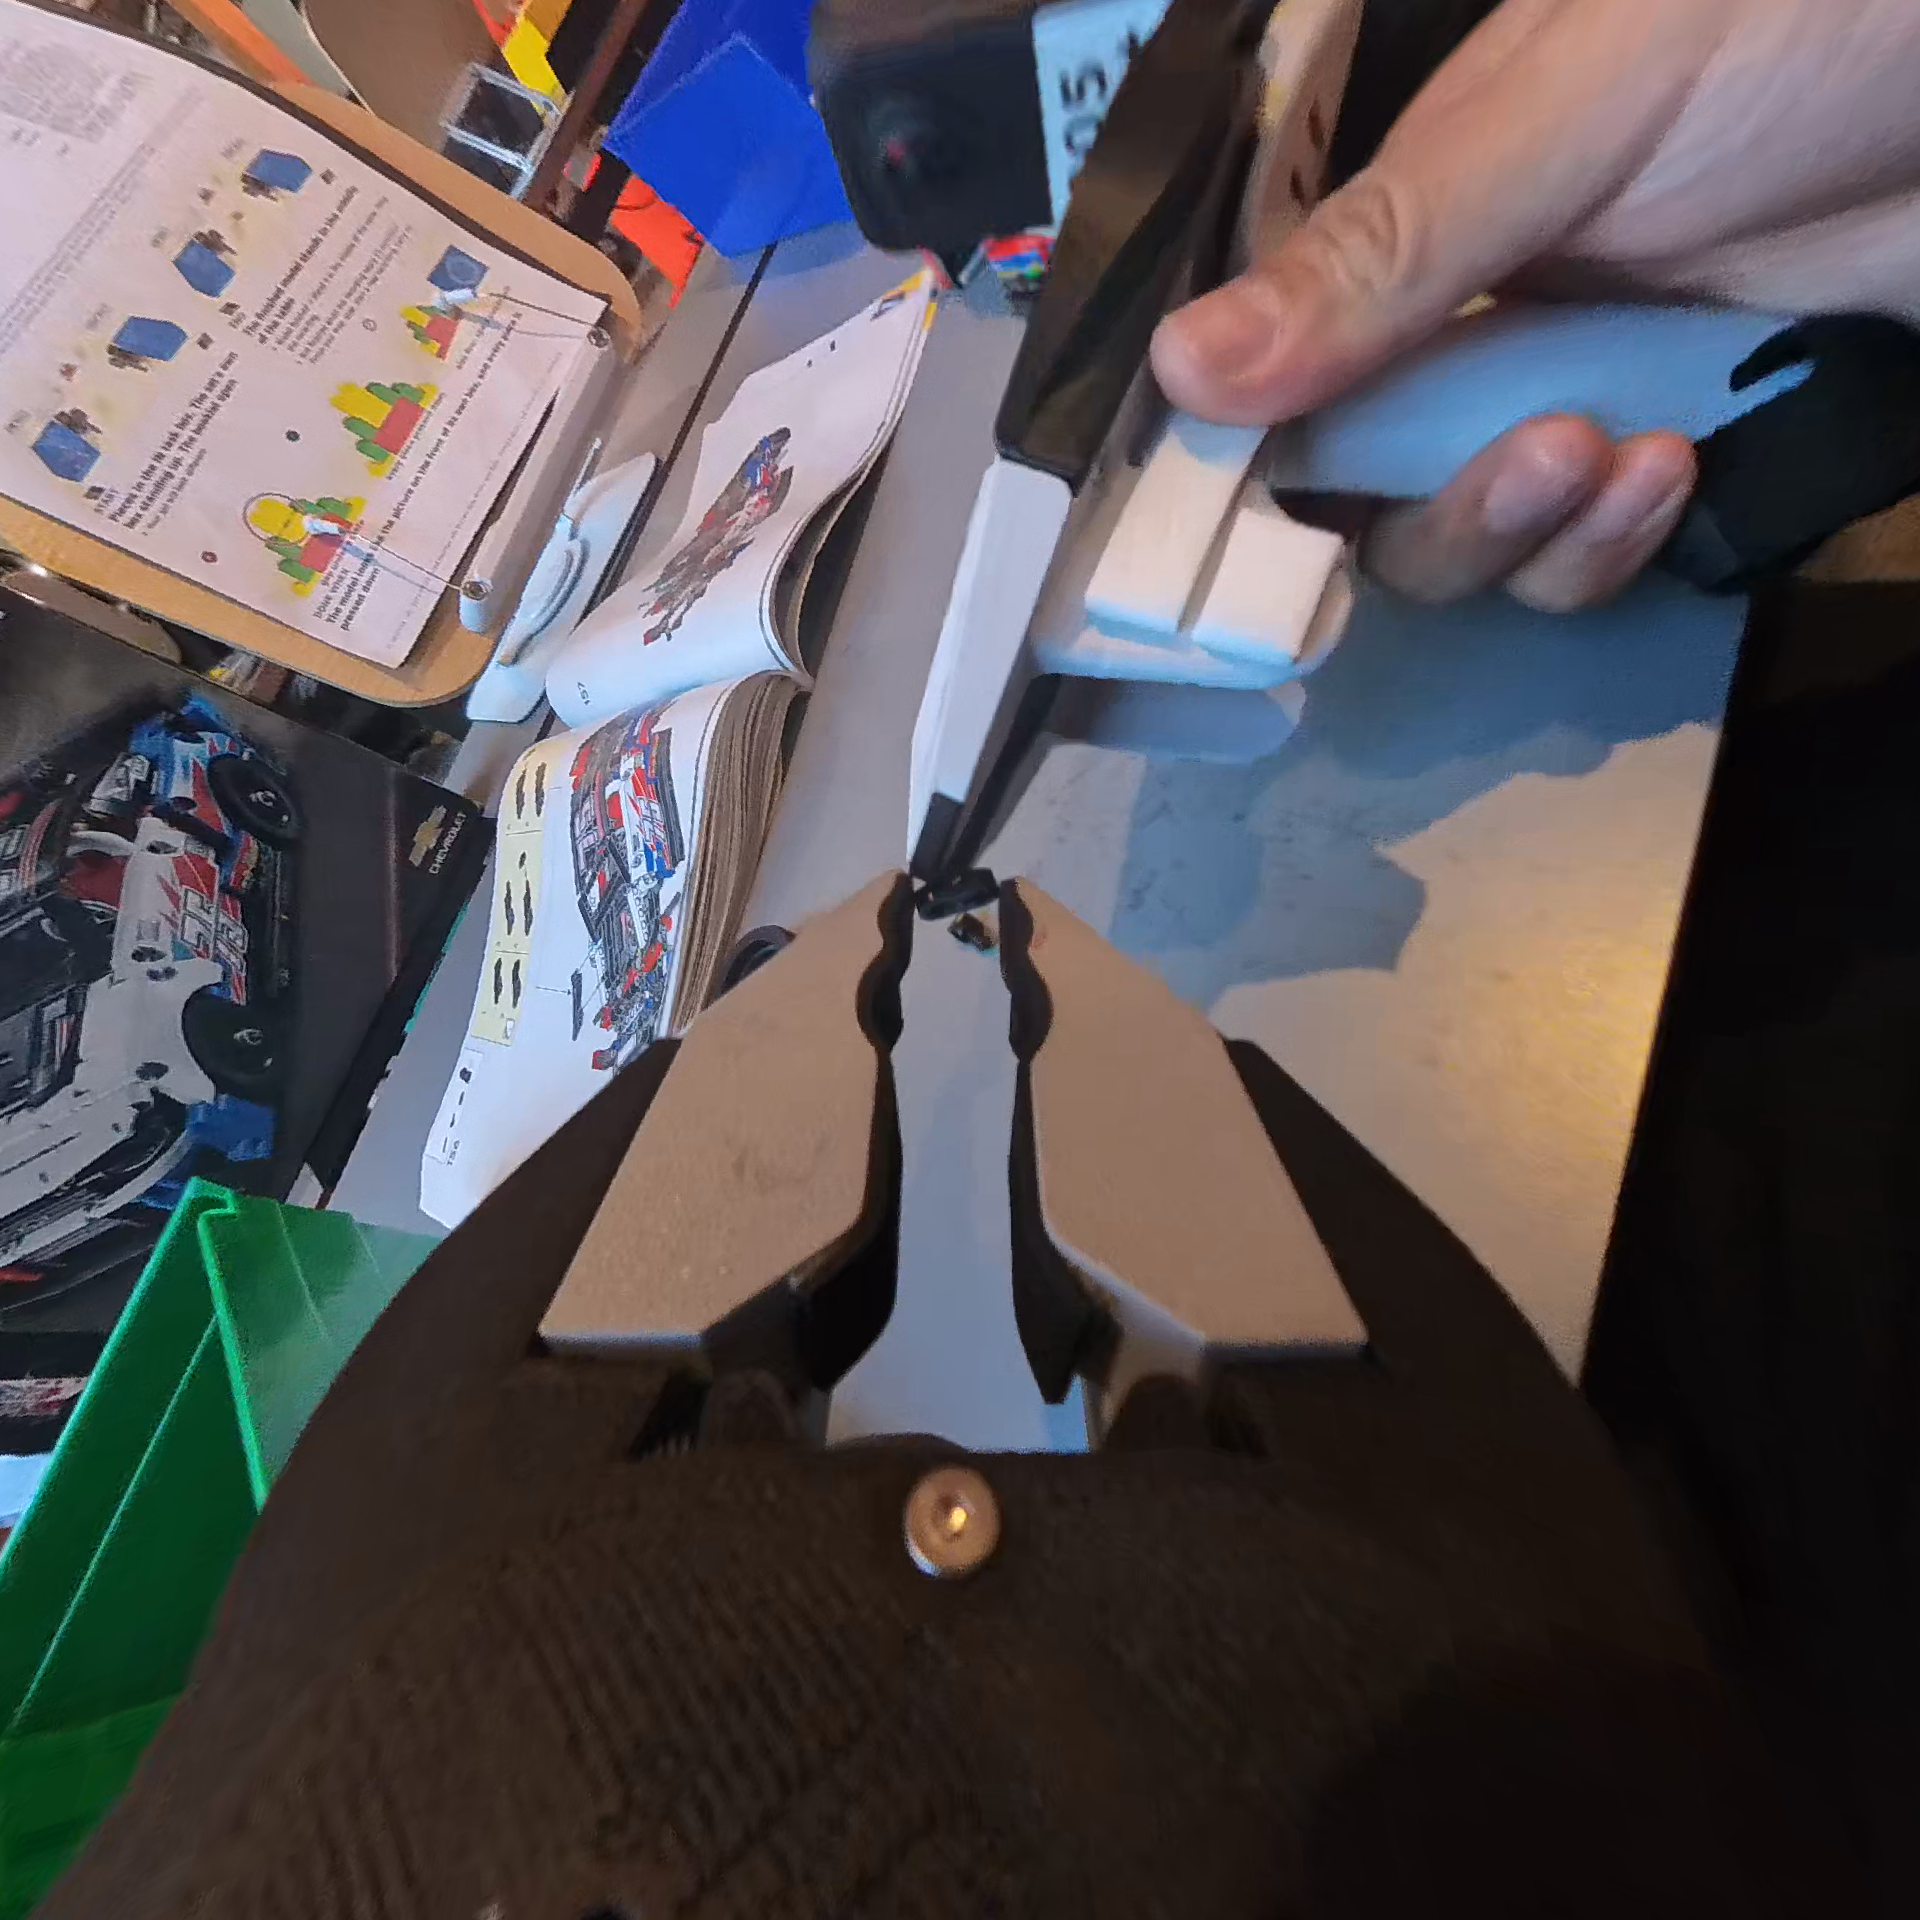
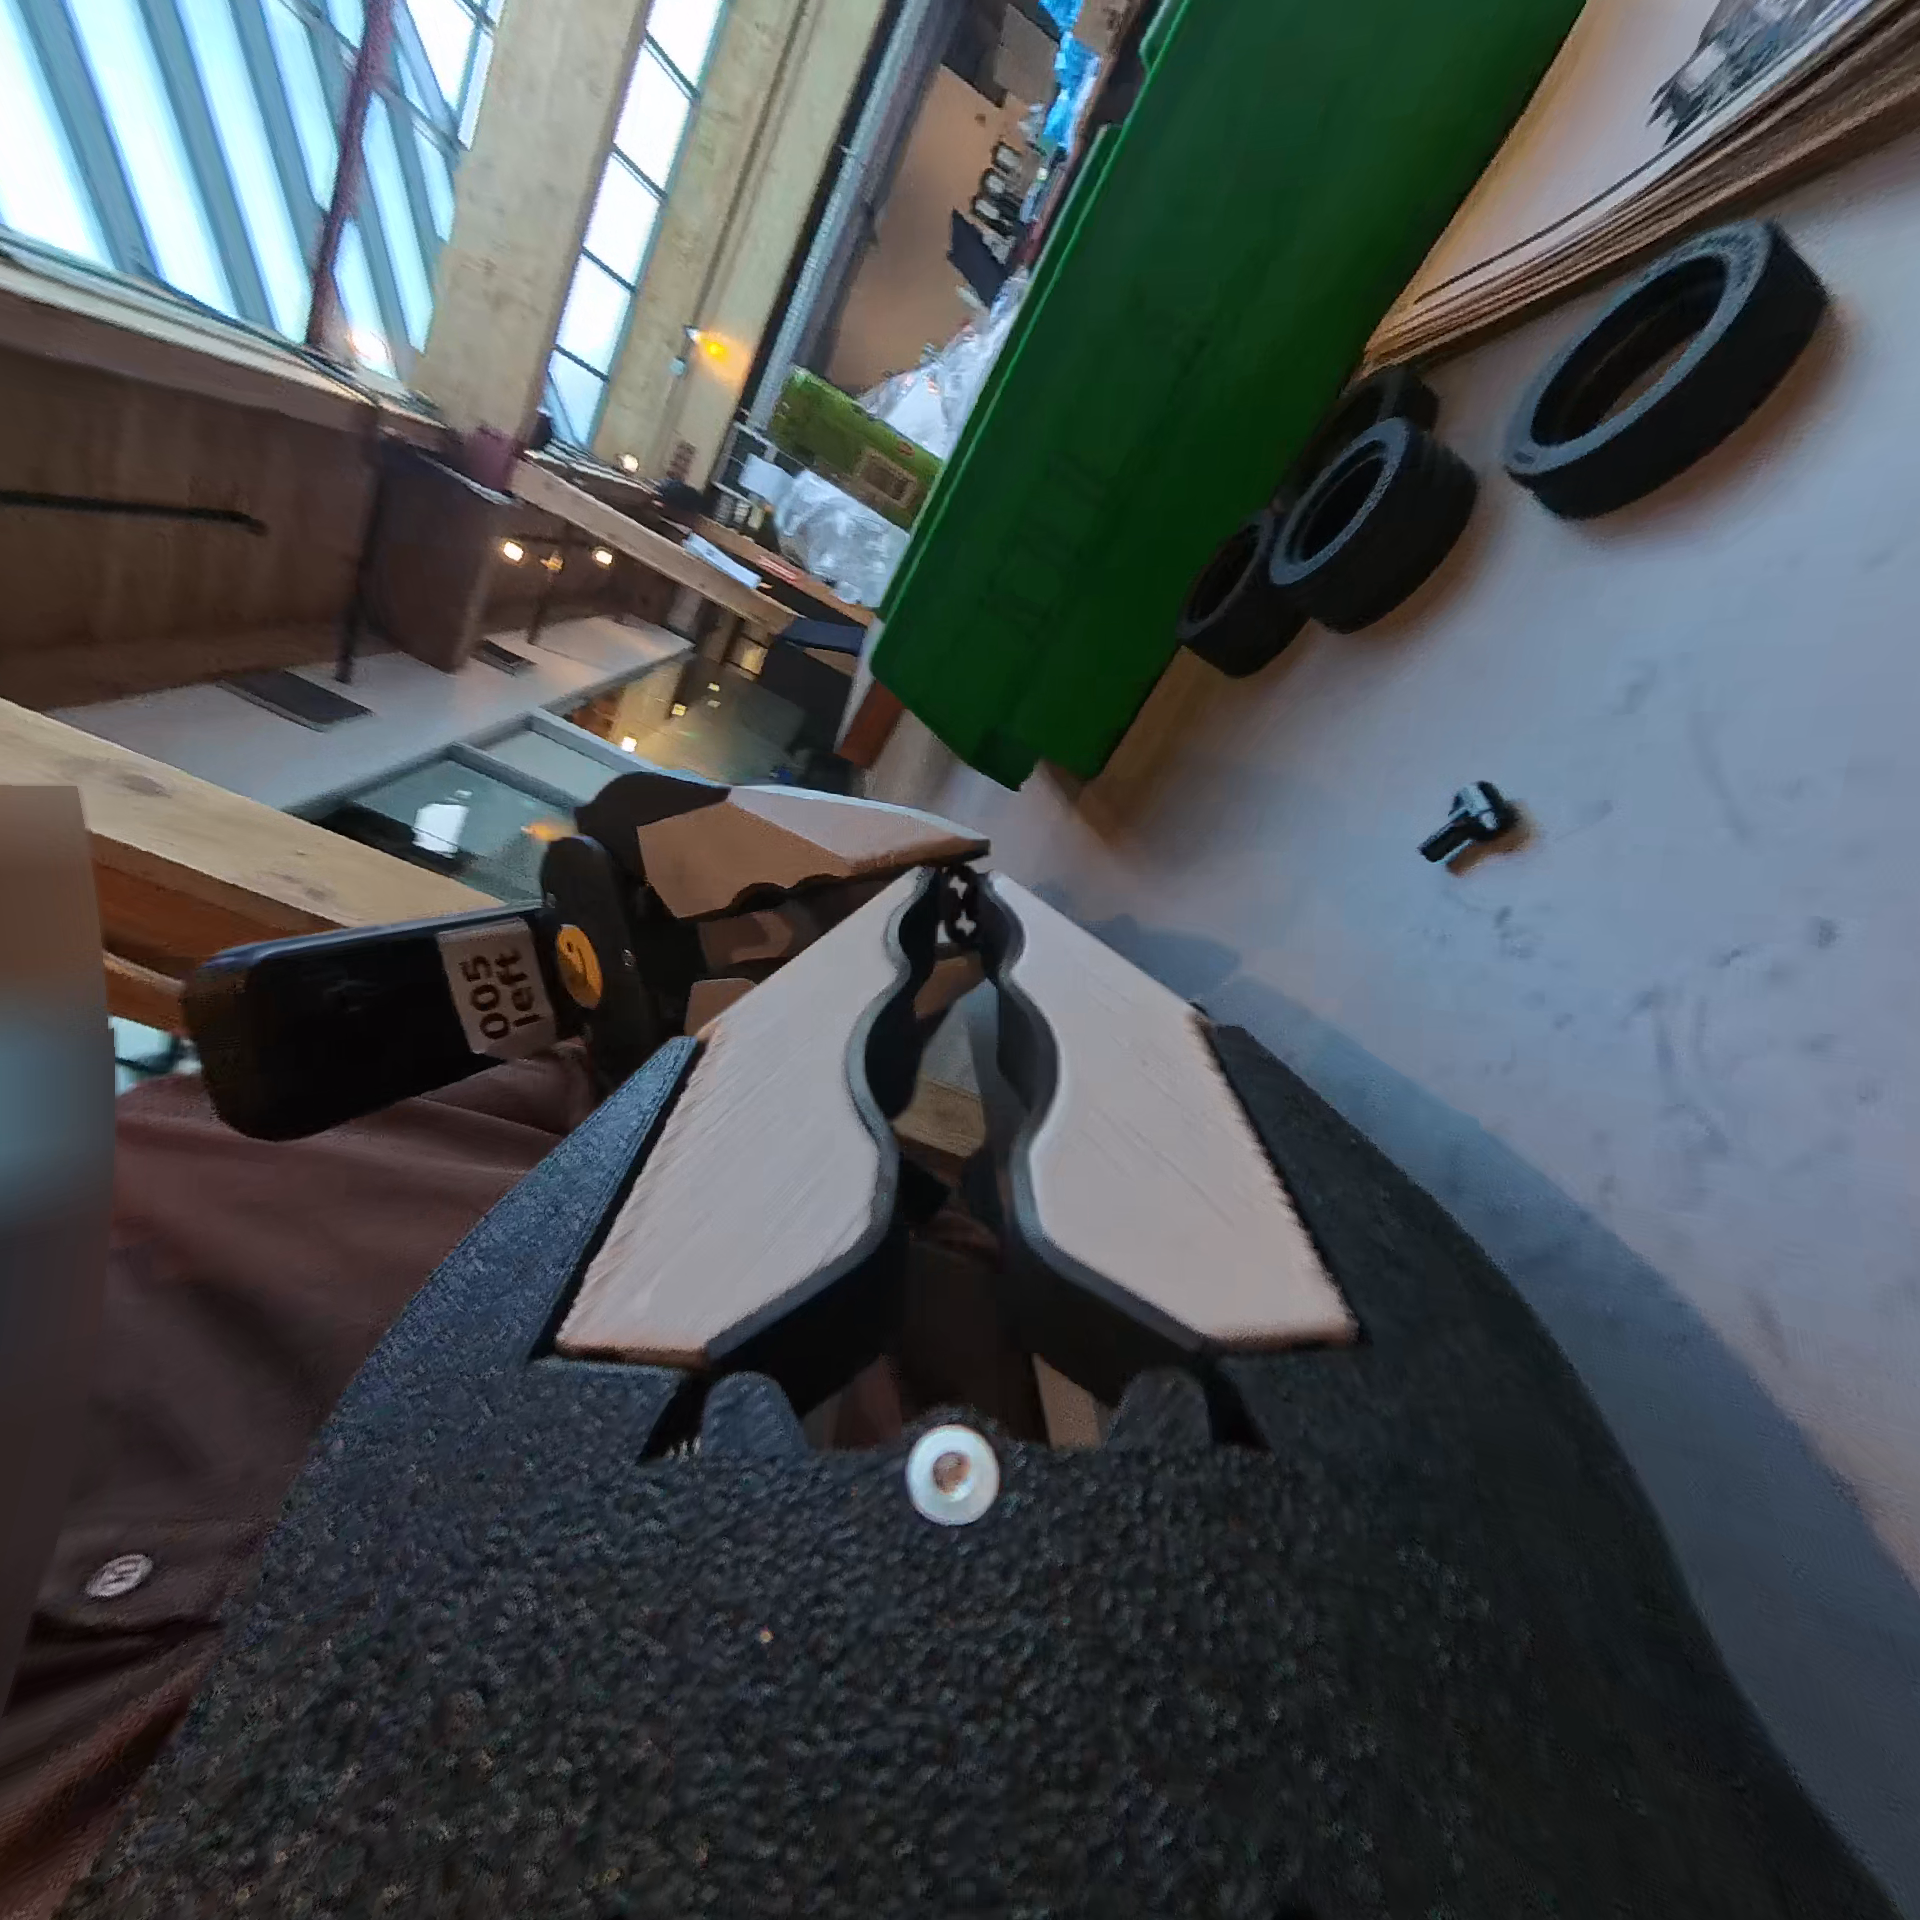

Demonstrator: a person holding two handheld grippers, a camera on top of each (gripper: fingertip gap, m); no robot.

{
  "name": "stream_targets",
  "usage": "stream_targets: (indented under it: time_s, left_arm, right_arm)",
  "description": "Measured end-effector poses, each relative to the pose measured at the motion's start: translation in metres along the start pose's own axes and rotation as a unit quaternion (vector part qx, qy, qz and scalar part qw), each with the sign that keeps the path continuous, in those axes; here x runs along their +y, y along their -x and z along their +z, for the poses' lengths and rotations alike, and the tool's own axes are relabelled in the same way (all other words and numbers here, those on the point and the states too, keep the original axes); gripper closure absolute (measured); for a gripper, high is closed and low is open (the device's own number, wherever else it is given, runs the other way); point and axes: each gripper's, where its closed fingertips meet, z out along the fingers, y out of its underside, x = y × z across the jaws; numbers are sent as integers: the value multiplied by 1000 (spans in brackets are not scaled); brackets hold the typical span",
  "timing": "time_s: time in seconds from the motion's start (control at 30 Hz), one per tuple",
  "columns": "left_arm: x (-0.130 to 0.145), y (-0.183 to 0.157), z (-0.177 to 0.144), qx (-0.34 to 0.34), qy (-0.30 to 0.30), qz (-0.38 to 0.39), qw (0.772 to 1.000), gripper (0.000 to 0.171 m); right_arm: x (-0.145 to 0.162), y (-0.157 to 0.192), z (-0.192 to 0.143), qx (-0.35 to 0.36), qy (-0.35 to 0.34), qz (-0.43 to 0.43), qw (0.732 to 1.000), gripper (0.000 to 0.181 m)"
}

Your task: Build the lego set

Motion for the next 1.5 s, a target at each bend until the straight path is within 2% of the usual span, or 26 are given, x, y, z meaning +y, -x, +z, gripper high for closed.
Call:
stream_targets:
  time_s: [0.17, 0.33, 0.43, 0.67, 0.8, 0.93, 1.03, 1.1, 1.33, 1.5]
  left_arm:
    - [14, -8, 8, 14, 25, 13, 1000, 159]
    - [22, -15, 11, 27, 44, 23, 998, 159]
    - [21, -17, 11, 25, 49, 32, 998, 159]
    - [22, -24, 15, 48, 53, 4, 997, 157]
    - [41, -30, 7, 89, 116, -58, 988, 145]
    - [57, -48, -7, 147, 174, -123, 966, 139]
    - [56, -53, -7, 167, 170, -145, 960, 148]
    - [54, -58, -6, 188, 166, -157, 955, 160]
    - [57, -56, -8, 198, 168, -147, 954, 162]
    - [58, -56, -9, 189, 167, -130, 959, 163]
  right_arm:
    - [-1, -11, -6, 90, 21, -94, 991, 171]
    - [9, -23, -5, 185, 80, -203, 958, 171]
    - [18, -28, 0, 214, 110, -240, 941, 172]
    - [22, -34, 0, 233, 127, -248, 932, 177]
    - [16, -42, -11, 267, 131, -239, 924, 177]
    - [21, -56, -19, 303, 157, -228, 912, 177]
    - [27, -61, -16, 309, 173, -228, 907, 177]
    - [33, -63, -15, 313, 186, -228, 903, 177]
    - [38, -67, -15, 313, 200, -227, 900, 177]
    - [35, -64, -16, 301, 201, -233, 903, 168]
